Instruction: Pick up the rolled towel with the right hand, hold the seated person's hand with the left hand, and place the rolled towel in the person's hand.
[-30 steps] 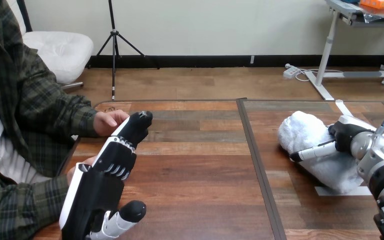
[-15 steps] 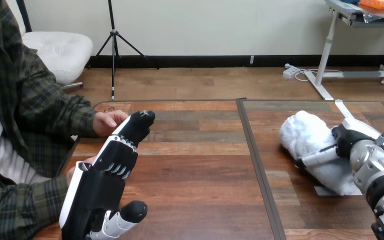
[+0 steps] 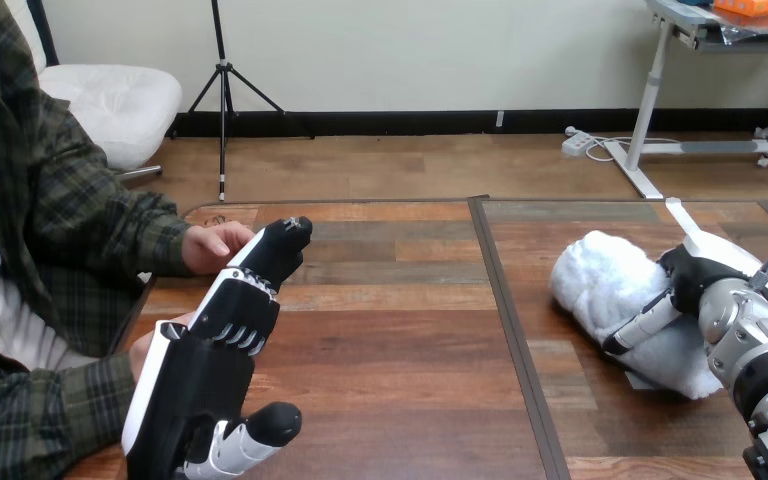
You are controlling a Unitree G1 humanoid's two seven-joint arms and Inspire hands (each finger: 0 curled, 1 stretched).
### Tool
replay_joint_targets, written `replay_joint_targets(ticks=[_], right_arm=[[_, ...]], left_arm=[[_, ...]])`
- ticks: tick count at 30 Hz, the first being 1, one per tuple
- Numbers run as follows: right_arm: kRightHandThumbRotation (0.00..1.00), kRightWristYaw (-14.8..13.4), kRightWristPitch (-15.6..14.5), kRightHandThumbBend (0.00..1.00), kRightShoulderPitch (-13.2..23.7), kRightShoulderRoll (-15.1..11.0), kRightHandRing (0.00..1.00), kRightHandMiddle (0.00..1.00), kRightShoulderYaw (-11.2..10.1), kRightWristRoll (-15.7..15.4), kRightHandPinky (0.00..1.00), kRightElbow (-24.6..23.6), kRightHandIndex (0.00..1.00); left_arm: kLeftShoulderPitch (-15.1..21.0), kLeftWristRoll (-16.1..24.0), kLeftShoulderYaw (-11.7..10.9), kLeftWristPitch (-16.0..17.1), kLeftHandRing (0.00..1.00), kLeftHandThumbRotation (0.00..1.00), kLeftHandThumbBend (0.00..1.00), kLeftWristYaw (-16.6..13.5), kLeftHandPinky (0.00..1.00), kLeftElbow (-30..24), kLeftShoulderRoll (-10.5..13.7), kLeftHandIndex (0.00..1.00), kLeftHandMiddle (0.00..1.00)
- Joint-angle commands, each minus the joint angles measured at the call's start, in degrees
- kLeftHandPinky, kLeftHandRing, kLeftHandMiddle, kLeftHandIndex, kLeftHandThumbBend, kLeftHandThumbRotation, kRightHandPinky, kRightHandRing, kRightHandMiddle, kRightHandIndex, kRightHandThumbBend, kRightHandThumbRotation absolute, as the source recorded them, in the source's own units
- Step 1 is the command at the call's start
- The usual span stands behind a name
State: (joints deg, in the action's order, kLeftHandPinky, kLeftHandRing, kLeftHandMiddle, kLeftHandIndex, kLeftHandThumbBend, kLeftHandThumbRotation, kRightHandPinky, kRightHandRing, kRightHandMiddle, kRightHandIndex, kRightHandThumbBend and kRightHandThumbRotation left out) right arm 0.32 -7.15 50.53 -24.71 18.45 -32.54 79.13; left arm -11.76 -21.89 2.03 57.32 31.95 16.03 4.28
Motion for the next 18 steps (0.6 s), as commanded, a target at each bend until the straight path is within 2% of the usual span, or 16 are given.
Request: replay_joint_targets(ticks=[1,7,11,15,17,18], right_arm=[[0.00,2.05,1.43,0.89,-0.91,1.51,0.30,0.40,0.81,-0.33,0.24,-0.16,0.56],[0.00,4.43,3.46,0.86,-1.01,1.33,0.22,0.31,0.46,0.35,0.16,-0.47,0.51],[0.00,5.29,4.58,0.84,-1.06,1.29,0.18,0.27,-0.10,1.07,0.13,-0.71,0.52],[0.00,7.38,6.64,0.84,-1.19,1.16,0.16,0.25,-1.81,3.16,0.11,-1.10,0.52],[0.00,8.97,7.98,0.83,-1.27,1.10,0.15,0.23,-3.03,4.65,0.09,-1.37,0.46],[0.00,9.68,8.61,0.83,-1.32,1.07,0.13,0.22,-3.57,5.35,0.08,-1.51,0.39]], left_arm=[[2.53,0.79,0.20,0.38,0.94,0.64,1.00,-0.30,0.95,-1.32,-0.37,0.88,0.91],[2.65,1.08,0.14,0.42,0.93,0.65,1.00,-0.49,0.94,-1.02,-0.60,0.88,0.91],[2.59,1.31,0.05,0.23,0.93,0.65,1.00,-0.69,0.94,-1.04,-0.60,0.88,0.91],[2.12,3.71,-0.69,-0.31,0.93,0.65,1.00,-2.40,0.93,-1.73,-0.71,0.88,0.91],[1.94,5.03,-1.02,-0.48,0.92,0.66,1.00,-3.25,0.92,-2.08,-0.62,0.88,0.91],[1.86,5.48,-1.09,-0.58,0.92,0.66,1.00,-3.55,0.92,-2.25,-0.52,0.88,0.91]])
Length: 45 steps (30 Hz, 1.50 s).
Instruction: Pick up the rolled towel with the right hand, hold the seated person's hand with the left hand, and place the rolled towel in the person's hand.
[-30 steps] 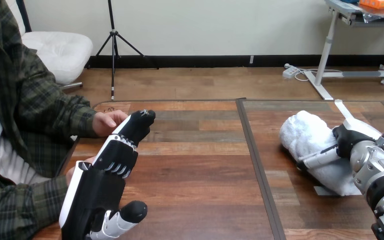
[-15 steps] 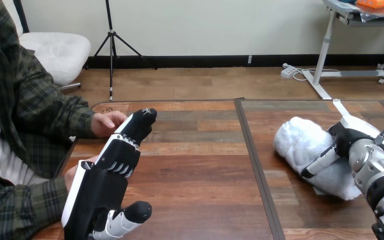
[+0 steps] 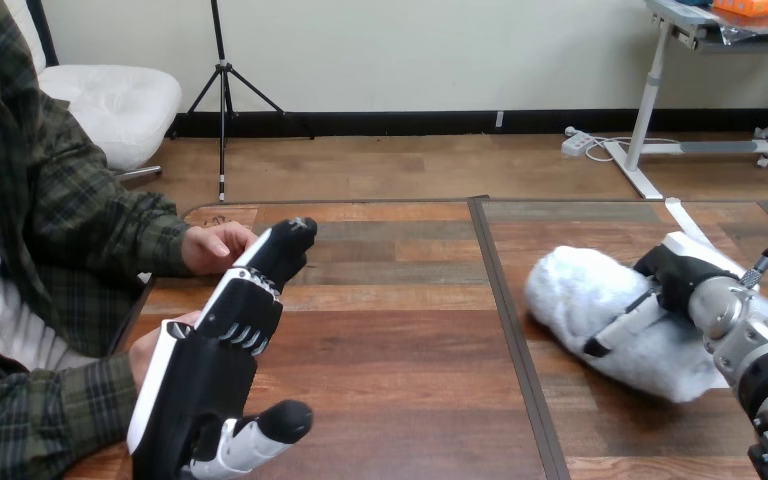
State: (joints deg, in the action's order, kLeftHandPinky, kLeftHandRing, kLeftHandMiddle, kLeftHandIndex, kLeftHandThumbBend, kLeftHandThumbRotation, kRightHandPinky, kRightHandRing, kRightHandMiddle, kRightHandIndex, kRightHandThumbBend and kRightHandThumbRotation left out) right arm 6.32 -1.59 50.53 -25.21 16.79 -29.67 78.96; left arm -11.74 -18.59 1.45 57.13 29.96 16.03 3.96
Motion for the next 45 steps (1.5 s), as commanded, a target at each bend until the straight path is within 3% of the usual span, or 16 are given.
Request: replay_joint_targets(ticks=[1,11,15,23,34,38,42,45], right_arm=[[0.00,4.06,3.42,0.83,-1.35,1.53,0.13,0.21,-2.15,2.90,0.08,-1.40,0.37],[0.00,8.00,9.91,0.83,-2.42,0.89,0.13,0.20,-4.99,7.58,0.08,-3.06,0.23],[0.00,11.11,13.15,0.83,-3.26,0.62,0.14,0.21,-7.11,10.68,0.09,-4.57,0.21],[0.00,18.13,19.31,0.82,-6.00,0.60,0.15,0.20,-11.63,17.80,0.10,-8.44,0.21],[0.00,25.17,21.68,0.82,-11.95,0.95,0.14,0.20,-15.06,26.07,0.10,-19.60,0.20],[0.00,27.66,20.79,0.81,-14.54,1.15,0.13,0.19,-16.11,29.31,0.09,-24.89,0.20],[0.00,30.14,17.05,0.80,-18.32,1.65,0.13,0.19,-17.62,33.75,0.09,-33.33,0.21],[0.00,30.74,16.02,0.79,-20.67,1.71,0.13,0.18,-18.01,35.52,0.08,-38.24,0.21]], left_arm=[[1.79,2.42,-0.50,-0.46,0.92,0.66,1.00,-1.76,0.91,-2.37,-0.10,0.88,0.91],[0.15,7.65,-1.61,-4.02,0.93,0.68,1.00,-5.41,0.91,-5.68,1.71,0.89,0.92],[0.38,11.98,-3.51,-3.67,0.93,0.67,1.00,-7.75,0.90,-5.54,2.57,0.90,0.92],[1.56,14.78,-4.77,-2.57,0.92,0.65,1.00,-9.47,0.87,-4.23,4.60,0.90,0.92],[0.98,21.46,-7.29,-4.81,0.93,0.64,1.00,-13.78,0.88,-5.44,7.23,0.91,0.93],[0.83,25.10,-8.53,-5.60,0.93,0.66,1.00,-16.03,0.89,-6.07,7.97,0.91,0.94],[0.90,28.35,-10.05,-6.44,0.94,0.66,1.00,-18.25,0.89,-6.54,8.68,0.91,0.93],[0.93,30.94,-11.04,-6.92,0.93,0.66,1.00,-19.65,0.89,-7.18,9.40,0.91,0.93]])
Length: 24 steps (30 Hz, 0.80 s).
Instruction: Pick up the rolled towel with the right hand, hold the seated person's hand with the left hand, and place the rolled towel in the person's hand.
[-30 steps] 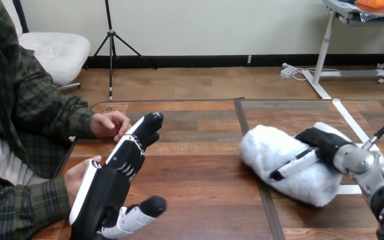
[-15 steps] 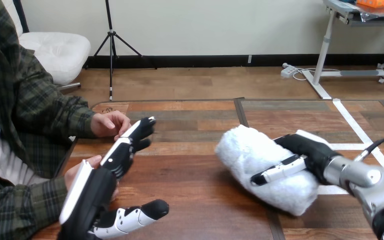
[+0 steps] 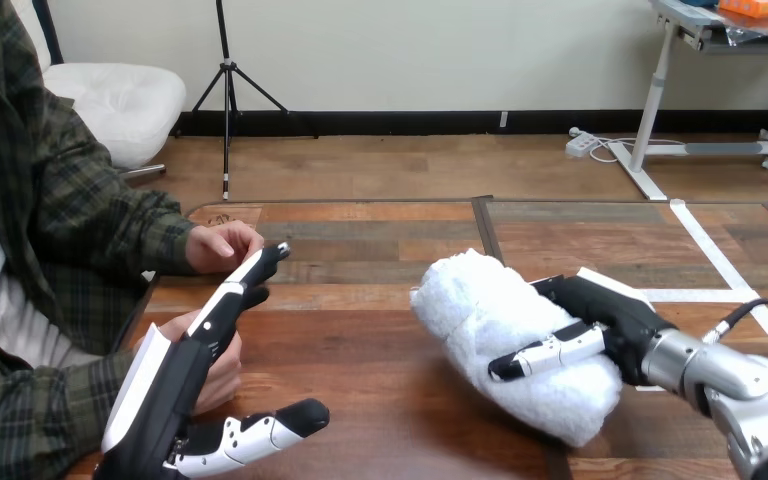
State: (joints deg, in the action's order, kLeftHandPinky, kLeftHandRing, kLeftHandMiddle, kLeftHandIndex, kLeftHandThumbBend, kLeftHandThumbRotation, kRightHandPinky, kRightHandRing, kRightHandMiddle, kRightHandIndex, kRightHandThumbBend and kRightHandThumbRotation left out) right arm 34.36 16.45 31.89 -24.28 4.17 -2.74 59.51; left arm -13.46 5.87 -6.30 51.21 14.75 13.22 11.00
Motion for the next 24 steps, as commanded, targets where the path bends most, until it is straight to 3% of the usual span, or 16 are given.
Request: replay_joint_targets(ticks=[1,7,13,24], right_arm=[[0.00,2.76,-2.21,0.78,-2.57,0.76,0.13,0.18,-5.41,8.91,0.08,-19.91,0.21],[0.00,3.68,-3.04,0.76,-6.50,1.03,0.13,0.19,-6.17,12.33,0.08,-27.37,0.22],[0.00,4.57,-5.89,0.73,-9.75,1.43,0.13,0.19,-6.75,16.17,0.08,-33.68,0.23],[0.00,3.59,-9.91,0.74,-15.49,1.99,0.14,0.20,-6.82,20.69,0.09,-44.27,0.23]], left_arm=[[2.64,7.06,-3.49,-1.11,0.93,0.66,1.00,-4.78,0.89,-4.53,2.52,0.91,0.93],[2.90,10.35,-5.39,-1.79,0.90,0.65,1.00,-6.85,0.84,-5.37,3.65,0.90,0.91],[3.25,12.63,-7.03,-2.06,0.84,0.62,1.00,-8.51,0.77,-6.24,4.55,0.87,0.88],[2.08,19.10,-10.41,-7.06,0.78,0.57,1.00,-8.79,0.68,-13.19,7.50,0.86,0.84]])
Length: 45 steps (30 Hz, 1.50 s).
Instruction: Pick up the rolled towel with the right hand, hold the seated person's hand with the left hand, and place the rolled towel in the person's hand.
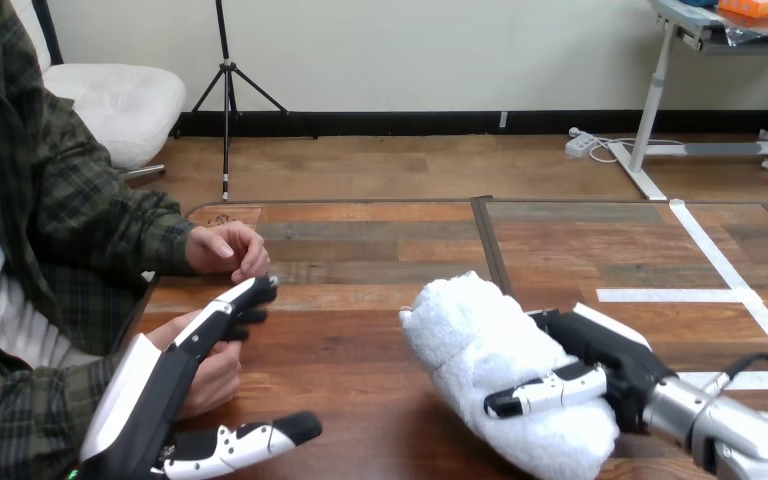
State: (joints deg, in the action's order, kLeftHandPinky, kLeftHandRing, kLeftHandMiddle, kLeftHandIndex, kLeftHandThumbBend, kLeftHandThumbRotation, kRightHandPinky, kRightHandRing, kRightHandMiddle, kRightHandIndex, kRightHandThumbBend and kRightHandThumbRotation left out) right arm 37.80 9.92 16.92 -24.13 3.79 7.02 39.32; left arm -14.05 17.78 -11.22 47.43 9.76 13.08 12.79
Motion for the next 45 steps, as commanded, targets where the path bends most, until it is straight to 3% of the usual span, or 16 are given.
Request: replay_joint_targets(ticks=[1,11,21,32,38,45], right_arm=[[0.00,0.09,-3.63,0.73,-0.83,1.84,0.14,0.20,-6.40,11.24,0.09,-24.69,0.23],[0.00,-1.13,-4.76,0.73,-4.39,1.74,0.15,0.20,-5.92,12.59,0.09,-31.22,0.23],[0.00,-1.81,-5.78,0.73,-6.20,1.29,0.14,0.20,-6.37,13.40,0.09,-34.47,0.22],[0.00,-2.38,-5.82,0.70,-7.59,0.32,0.14,0.20,-6.67,13.03,0.09,-36.98,0.22],[0.00,-2.41,-5.00,0.70,-8.00,-0.23,0.14,0.20,-6.71,12.28,0.09,-37.46,0.22],[0.00,-2.54,-6.02,0.69,-8.41,-0.35,0.15,0.20,-7.10,11.99,0.09,-38.38,0.22]], left_arm=[[2.58,7.53,-5.66,-3.65,0.77,0.56,1.00,-3.72,0.68,-13.51,5.97,0.86,0.84],[2.40,12.03,-8.60,-10.49,0.78,0.52,1.00,-0.96,0.66,-19.92,10.43,0.88,0.86],[3.70,14.20,-10.06,-14.81,0.83,0.41,1.00,0.67,0.71,-22.43,15.24,0.87,0.86],[5.88,17.17,-9.63,-16.26,0.83,0.36,1.00,-1.68,0.73,-21.03,19.12,0.85,0.85],[6.64,18.63,-9.22,-16.85,0.85,0.34,1.00,-3.42,0.75,-20.14,20.10,0.85,0.85],[6.87,19.39,-8.81,-17.68,0.88,0.31,1.00,-4.95,0.78,-20.13,20.82,0.87,0.87]])
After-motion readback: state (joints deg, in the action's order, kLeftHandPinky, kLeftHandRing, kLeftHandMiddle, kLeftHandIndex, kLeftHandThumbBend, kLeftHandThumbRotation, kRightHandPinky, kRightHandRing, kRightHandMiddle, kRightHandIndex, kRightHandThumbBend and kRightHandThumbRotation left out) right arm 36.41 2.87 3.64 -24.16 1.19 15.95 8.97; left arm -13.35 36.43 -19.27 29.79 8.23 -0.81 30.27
